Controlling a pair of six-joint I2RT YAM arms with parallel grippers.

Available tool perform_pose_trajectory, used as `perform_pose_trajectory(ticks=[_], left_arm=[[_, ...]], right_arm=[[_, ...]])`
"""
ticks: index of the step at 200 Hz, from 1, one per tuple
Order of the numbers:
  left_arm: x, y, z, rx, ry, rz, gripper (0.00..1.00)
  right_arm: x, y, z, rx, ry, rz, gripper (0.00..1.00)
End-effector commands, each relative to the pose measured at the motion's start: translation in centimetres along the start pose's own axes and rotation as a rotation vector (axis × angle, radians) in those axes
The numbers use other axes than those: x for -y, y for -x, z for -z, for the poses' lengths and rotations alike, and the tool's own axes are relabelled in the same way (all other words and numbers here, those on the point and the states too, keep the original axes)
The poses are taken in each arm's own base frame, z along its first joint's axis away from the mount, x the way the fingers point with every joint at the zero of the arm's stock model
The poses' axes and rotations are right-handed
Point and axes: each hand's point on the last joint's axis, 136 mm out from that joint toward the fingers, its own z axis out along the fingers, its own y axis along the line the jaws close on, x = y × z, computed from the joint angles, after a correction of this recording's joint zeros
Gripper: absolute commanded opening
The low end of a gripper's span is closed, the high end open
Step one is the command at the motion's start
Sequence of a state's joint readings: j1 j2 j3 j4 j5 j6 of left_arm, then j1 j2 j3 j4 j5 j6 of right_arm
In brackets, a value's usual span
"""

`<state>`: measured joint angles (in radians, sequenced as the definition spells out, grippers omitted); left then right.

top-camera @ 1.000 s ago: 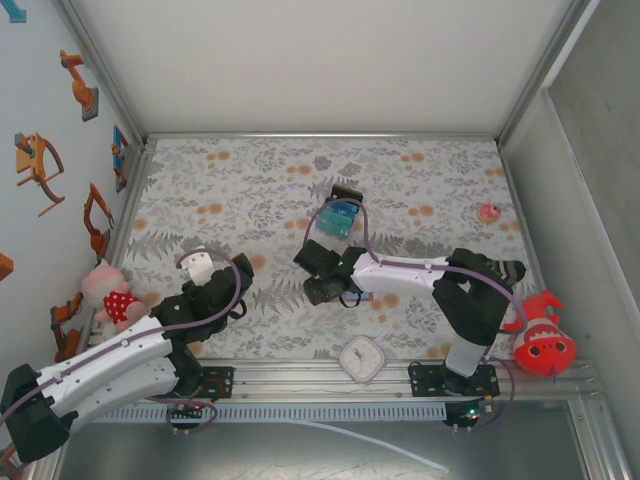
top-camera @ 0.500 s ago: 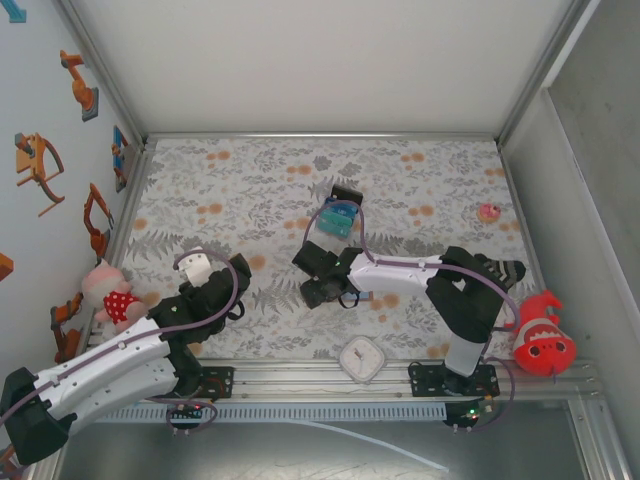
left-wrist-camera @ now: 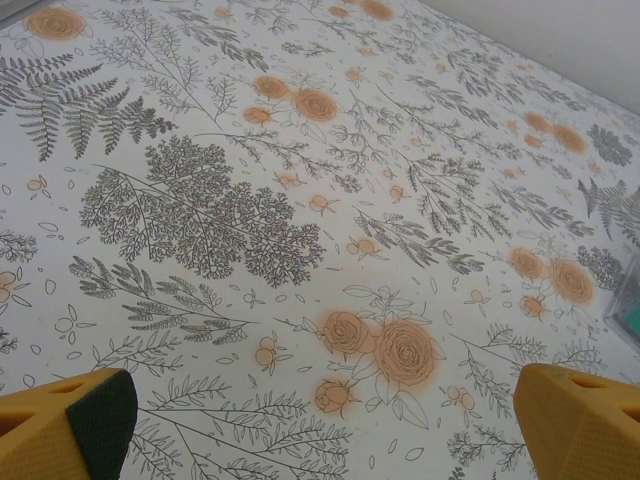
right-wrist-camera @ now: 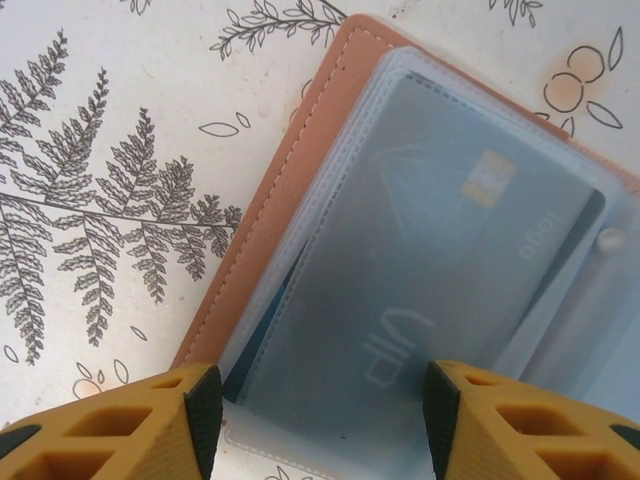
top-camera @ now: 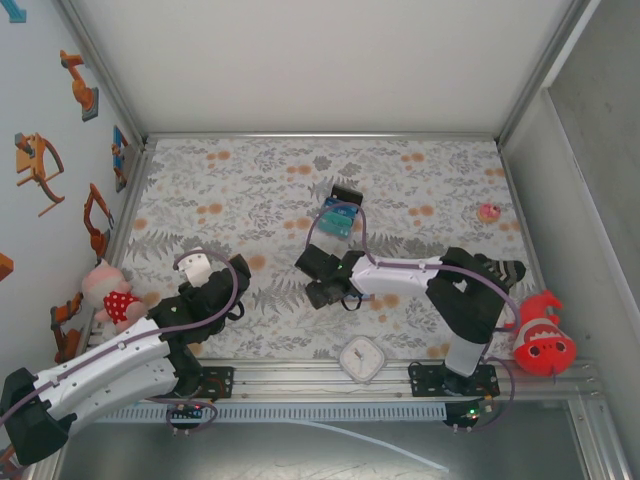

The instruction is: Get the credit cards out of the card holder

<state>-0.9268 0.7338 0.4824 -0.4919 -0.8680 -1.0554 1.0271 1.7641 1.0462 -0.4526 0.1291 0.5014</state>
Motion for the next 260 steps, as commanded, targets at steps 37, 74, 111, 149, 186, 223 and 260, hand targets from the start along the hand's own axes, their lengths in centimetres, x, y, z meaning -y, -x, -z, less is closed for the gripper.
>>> perform_pose_trajectory(ticks=[37, 74, 111, 149, 186, 223, 260], left_arm=[[0.0, 1.6, 0.7, 0.029, 0.005, -0.017, 0.97], [0.3, 2.1, 1.0, 0.035, -0.008, -0.014, 0.97], [0.6, 2.4, 1.1, 0.033, -0.017, -0.026, 0.97], [1.1, 2.4, 1.0, 0.027, -0.015, -0.036, 0.97], [1.7, 2.3, 0.9, 0.017, -0.018, -0.054, 0.97], [2.3, 2.4, 0.8, 0.016, -0.032, -0.057, 0.97], [2.8, 2.7, 0.9, 0.019, -0.045, -0.062, 0.97]], right_arm=[[1.5, 0.2, 1.6, 0.050, -0.015, -0.025, 0.46], [1.8, 0.3, 1.9, 0.061, -0.012, -0.020, 0.40], [1.5, 0.2, 2.0, 0.058, 0.016, -0.010, 0.41], [0.7, -0.4, 1.1, 0.023, 0.054, -0.004, 0.53], [0.4, -0.9, 0.4, -0.003, 0.068, 0.002, 0.61], [1.1, -1.9, -0.7, -0.035, 0.030, 0.009, 0.59], [1.7, -2.5, -1.3, -0.049, 0.002, 0.014, 0.55]])
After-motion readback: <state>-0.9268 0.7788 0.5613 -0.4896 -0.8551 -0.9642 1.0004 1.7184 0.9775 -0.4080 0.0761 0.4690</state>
